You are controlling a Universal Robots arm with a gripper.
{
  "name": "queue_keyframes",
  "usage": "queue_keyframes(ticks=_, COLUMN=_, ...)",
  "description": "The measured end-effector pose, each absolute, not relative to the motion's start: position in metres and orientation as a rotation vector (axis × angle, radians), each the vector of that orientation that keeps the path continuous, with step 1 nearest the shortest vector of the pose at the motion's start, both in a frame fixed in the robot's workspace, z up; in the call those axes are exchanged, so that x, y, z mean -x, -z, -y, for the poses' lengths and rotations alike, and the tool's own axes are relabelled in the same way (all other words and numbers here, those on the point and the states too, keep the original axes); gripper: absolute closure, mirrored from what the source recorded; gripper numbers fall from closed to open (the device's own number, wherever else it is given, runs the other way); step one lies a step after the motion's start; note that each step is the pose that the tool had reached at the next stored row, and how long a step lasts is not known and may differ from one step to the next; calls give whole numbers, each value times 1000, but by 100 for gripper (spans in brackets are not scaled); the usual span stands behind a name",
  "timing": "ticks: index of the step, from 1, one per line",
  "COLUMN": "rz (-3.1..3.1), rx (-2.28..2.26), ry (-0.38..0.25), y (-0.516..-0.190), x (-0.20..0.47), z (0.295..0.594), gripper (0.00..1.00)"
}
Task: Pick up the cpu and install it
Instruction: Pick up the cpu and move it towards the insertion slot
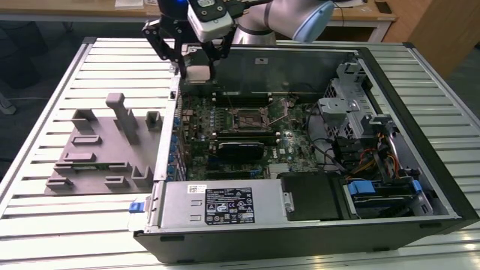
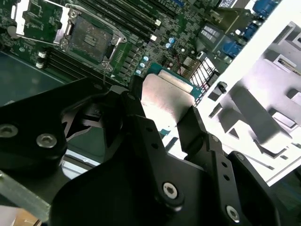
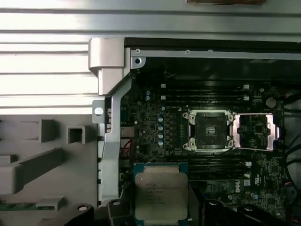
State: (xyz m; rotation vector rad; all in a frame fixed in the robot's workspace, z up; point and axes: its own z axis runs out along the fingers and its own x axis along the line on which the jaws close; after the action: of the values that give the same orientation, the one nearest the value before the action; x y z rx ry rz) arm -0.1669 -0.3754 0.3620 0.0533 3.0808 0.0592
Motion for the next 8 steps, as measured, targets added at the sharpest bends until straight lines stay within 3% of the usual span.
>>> queue_keyframes(ticks=8, rz=-3081, rx=-53, ry=-59, y=-362, x=152, z=374, gripper=46)
